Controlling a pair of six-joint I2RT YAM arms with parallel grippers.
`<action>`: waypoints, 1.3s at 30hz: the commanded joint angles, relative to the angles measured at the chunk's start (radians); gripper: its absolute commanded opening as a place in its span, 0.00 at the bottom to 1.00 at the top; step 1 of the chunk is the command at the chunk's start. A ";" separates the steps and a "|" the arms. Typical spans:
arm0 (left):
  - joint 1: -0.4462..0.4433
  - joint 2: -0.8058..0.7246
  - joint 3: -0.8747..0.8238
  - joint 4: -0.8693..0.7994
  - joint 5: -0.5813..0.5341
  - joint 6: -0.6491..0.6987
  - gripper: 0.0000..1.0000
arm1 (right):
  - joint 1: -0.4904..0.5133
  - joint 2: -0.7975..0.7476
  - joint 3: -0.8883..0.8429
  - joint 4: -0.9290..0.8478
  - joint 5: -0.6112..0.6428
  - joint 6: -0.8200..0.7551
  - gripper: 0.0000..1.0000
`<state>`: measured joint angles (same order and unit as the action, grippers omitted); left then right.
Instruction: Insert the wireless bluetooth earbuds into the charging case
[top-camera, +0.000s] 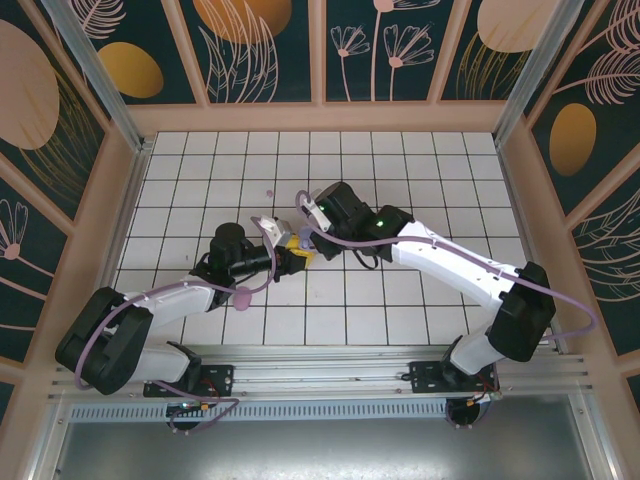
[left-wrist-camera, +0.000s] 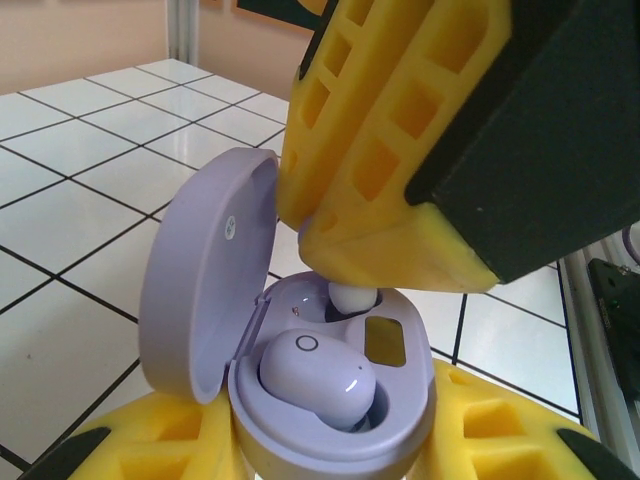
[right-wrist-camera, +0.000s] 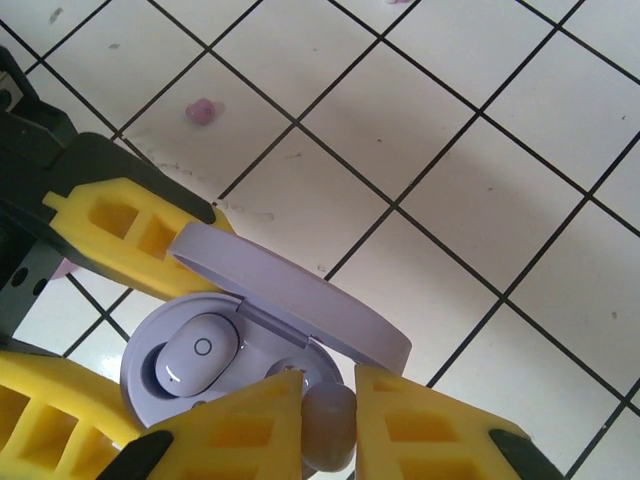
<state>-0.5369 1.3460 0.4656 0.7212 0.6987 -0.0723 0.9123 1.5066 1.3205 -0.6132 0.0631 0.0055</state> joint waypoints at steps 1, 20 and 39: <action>-0.003 -0.016 0.028 0.014 0.010 -0.007 0.00 | 0.020 0.012 0.024 -0.050 0.015 -0.033 0.18; -0.003 -0.031 0.026 0.012 -0.020 -0.005 0.00 | 0.020 -0.012 0.032 -0.045 -0.069 0.002 0.34; -0.003 -0.106 0.025 -0.022 0.002 -0.021 0.00 | -0.087 -0.270 -0.051 0.156 -0.180 0.198 0.20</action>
<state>-0.5369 1.2690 0.4675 0.6987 0.6800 -0.0761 0.8711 1.2461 1.3052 -0.5194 -0.0544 0.1177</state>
